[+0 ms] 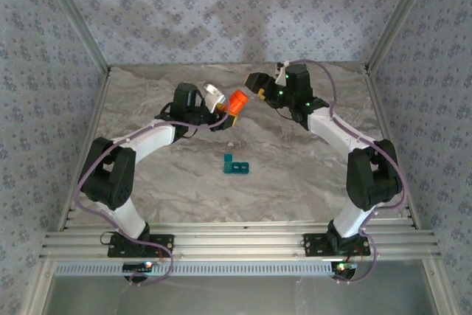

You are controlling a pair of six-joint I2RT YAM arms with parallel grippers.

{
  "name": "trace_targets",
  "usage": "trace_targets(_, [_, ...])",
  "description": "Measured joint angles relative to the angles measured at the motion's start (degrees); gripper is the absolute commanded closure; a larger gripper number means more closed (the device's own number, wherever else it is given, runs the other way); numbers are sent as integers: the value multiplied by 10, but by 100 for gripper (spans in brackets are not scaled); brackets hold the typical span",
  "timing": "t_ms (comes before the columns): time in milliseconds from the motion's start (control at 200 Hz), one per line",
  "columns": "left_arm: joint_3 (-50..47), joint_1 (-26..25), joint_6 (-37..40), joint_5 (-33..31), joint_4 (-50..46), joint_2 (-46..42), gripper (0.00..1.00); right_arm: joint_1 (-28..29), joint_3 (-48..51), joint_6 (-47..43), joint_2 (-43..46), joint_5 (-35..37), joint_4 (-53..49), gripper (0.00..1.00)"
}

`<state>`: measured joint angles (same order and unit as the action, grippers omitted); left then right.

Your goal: Sort the pills into containers

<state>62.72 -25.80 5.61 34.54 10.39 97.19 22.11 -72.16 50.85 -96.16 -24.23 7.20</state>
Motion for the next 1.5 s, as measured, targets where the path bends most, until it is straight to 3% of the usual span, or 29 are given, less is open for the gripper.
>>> trace_targets(585, [5,-5,5,-10,-8,0,100,36,-16,10,-24,-5,-3,28])
trace_targets(700, [5,-6,5,-10,-8,0,100,41,-16,9,-24,-7,-4,36])
trace_targets(895, [7,-6,6,-10,-9,0,100,40,-17,4,-25,-10,-8,58])
trace_targets(1029, [7,-5,3,-6,-3,0,100,31,-15,-15,-26,-29,9,61])
trace_targets(1239, [7,13,-40,42,31,0,100,-4,-10,-70,-60,-169,124,58])
trace_targets(1279, [7,15,-49,51,33,0,100,-10,-10,-72,-68,-194,146,54])
trace_targets(1369, [7,17,-57,64,34,0,100,-19,-11,-69,-81,-236,176,33])
trace_targets(1499, [7,17,-54,69,31,0,100,-33,-11,-62,-82,-240,183,20])
